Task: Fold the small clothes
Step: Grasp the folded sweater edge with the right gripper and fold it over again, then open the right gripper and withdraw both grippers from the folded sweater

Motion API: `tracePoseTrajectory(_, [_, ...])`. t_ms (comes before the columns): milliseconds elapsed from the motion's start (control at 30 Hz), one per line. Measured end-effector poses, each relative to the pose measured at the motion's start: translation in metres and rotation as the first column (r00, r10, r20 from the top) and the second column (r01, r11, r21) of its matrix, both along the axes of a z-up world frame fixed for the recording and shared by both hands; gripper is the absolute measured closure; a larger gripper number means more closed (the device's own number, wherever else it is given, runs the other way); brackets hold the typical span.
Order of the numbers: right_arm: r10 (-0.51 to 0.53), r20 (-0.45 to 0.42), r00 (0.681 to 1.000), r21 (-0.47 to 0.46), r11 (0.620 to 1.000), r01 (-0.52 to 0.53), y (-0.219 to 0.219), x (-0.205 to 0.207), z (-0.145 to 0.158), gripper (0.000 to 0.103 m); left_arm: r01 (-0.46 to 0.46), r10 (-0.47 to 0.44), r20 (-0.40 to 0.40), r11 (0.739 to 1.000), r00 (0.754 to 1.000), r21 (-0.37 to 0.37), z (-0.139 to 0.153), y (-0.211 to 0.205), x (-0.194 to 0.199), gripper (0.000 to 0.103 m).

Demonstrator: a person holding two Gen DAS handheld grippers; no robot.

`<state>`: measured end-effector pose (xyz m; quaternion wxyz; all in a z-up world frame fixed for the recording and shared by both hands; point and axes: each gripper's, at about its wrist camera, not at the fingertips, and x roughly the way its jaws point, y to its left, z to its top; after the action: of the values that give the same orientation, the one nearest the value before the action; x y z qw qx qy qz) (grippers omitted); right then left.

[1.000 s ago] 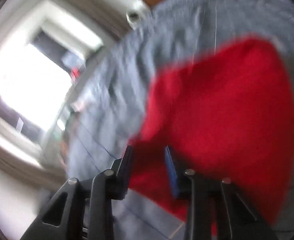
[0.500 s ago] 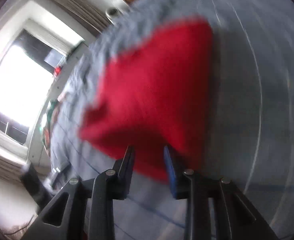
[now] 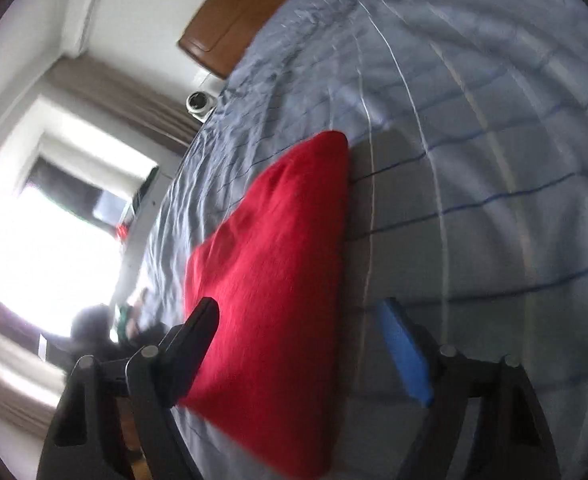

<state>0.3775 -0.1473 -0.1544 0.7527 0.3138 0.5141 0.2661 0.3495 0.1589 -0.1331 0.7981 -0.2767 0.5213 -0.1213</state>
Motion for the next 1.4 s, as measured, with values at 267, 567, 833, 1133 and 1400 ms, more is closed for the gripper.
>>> tracePoseTrajectory(267, [0.156,0.101,0.983,-0.302,0.946,-0.120,0.072,0.012,0.007,0.064,0.080,-0.081,0.010,0.991,0.997,0.110,-0.004,-0.044,0.016,0.080])
tracePoseTrajectory(567, [0.353,0.507,0.786,-0.626,0.778,0.054,0.126,-0.055,0.097,0.075,0.027,-0.113,0.307,0.962,0.945,0.271,0.093,-0.057,-0.027,0.082])
tracePoseTrajectory(833, [0.129,0.293,0.947,-0.509,0.860,0.040,0.061,-0.010,0.077,0.021,-0.037,-0.089,0.228,0.867,0.970,0.497,0.059,-0.048,-0.046,0.037])
tracePoseTrajectory(1133, [0.097,0.350,0.932,-0.610,0.778,0.149,-0.015,-0.144,0.088,0.007,-0.339,-0.047,0.526,0.716,0.850,0.611,0.097,-0.069,-0.222,0.000])
tracePoseTrajectory(1400, [0.185,0.342,0.921,-0.634,0.769,0.080,0.004,-0.272,0.103,0.000,-0.212,-0.014,0.338,0.755,0.941,0.620,0.098,-0.084,-0.284,0.000])
